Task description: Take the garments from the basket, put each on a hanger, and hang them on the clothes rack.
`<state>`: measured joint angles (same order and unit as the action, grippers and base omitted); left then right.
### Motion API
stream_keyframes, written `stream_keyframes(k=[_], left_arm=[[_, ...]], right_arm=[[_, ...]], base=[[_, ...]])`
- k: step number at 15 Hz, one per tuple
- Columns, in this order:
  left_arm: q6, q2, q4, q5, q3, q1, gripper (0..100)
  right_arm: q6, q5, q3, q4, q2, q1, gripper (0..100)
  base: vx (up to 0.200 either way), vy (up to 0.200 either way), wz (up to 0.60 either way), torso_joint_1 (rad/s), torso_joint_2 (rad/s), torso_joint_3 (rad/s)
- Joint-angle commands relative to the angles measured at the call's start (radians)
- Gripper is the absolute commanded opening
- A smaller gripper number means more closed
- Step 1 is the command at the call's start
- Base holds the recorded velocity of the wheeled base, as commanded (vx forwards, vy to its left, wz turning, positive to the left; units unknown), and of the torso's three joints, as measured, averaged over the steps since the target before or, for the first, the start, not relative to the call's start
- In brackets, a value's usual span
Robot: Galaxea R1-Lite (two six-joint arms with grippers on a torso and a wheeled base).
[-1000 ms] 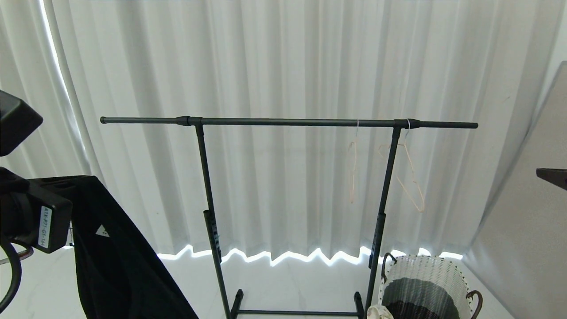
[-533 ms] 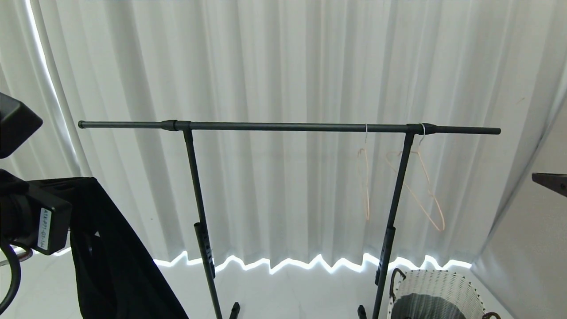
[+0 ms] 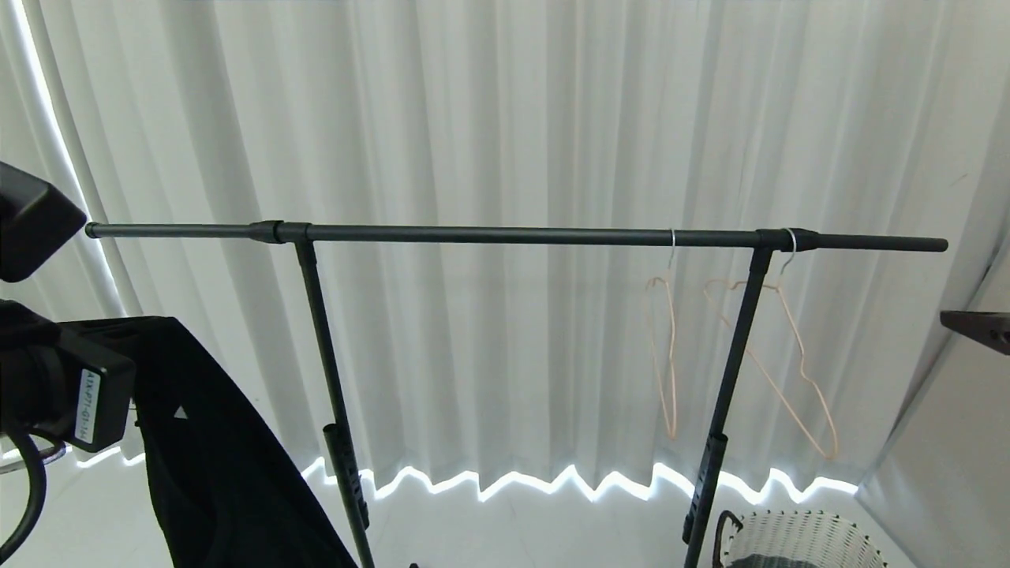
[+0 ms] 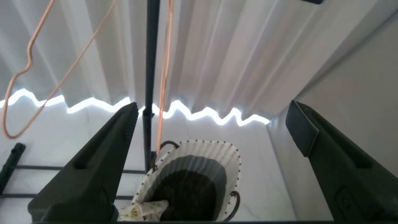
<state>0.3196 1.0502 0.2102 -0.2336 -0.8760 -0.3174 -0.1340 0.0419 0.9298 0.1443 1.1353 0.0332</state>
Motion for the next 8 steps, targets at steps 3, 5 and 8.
stream_keyframes(k=[3, 5, 8], left_arm=[[-0.002, -0.006, 0.000, 0.002, -0.003, 0.000, 0], [-0.001, -0.006, 0.000, 0.000, -0.001, 0.000, 0], [0.001, -0.004, 0.000, 0.002, 0.000, -0.002, 0]], right_arm=[[-0.001, 0.001, 0.000, -0.002, 0.032, -0.001, 100], [0.001, 0.001, 0.001, -0.002, 0.052, -0.001, 100], [0.007, -0.022, -0.009, -0.034, 0.127, -0.010, 100]], base=[[0.067, 0.000, 0.00, -0.002, 0.00, 0.002], [0.200, 0.000, 0.00, -0.005, 0.00, 0.002], [0.200, 0.000, 0.00, 0.002, -0.01, 0.001]])
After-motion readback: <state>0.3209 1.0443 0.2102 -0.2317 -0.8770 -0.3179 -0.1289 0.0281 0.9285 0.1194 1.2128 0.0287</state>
